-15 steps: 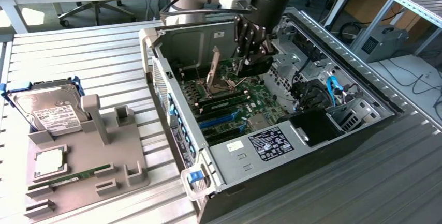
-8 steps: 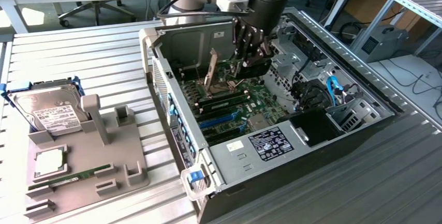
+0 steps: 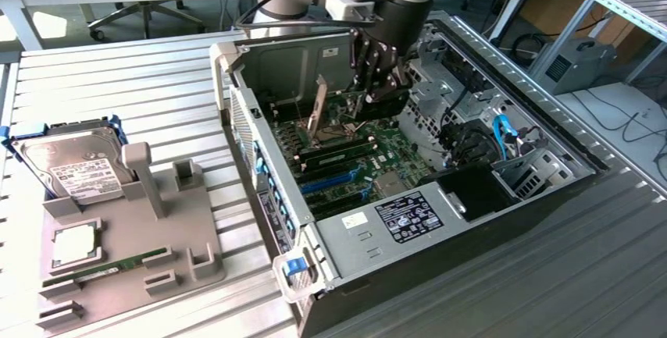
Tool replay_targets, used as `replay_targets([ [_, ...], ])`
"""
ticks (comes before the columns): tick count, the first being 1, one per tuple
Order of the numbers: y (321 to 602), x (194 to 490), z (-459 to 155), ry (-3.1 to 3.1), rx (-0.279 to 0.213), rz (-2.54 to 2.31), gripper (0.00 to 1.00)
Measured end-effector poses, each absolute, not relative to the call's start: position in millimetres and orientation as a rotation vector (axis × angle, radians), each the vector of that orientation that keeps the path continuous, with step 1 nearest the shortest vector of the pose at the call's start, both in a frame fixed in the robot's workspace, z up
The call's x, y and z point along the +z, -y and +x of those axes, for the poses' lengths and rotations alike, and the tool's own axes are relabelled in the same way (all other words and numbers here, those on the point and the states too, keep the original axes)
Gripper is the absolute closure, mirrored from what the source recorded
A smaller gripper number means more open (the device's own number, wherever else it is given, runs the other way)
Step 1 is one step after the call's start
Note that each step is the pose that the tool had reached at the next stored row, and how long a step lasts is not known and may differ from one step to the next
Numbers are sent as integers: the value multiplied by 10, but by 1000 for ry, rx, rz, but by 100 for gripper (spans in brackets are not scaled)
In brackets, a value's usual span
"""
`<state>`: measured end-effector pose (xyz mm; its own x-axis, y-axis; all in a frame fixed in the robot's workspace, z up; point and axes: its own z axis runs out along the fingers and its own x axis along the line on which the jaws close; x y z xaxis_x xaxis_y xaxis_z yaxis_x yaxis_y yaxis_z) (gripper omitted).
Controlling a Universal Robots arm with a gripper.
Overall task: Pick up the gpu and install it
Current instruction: 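Insert the gpu into the slot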
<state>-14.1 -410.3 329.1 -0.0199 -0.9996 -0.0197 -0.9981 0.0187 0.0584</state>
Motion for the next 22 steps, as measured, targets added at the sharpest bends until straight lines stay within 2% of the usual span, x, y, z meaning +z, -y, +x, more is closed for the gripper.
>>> replay_targets([
  [22,4160,3255,-141,2223,-87,2180,73],
])
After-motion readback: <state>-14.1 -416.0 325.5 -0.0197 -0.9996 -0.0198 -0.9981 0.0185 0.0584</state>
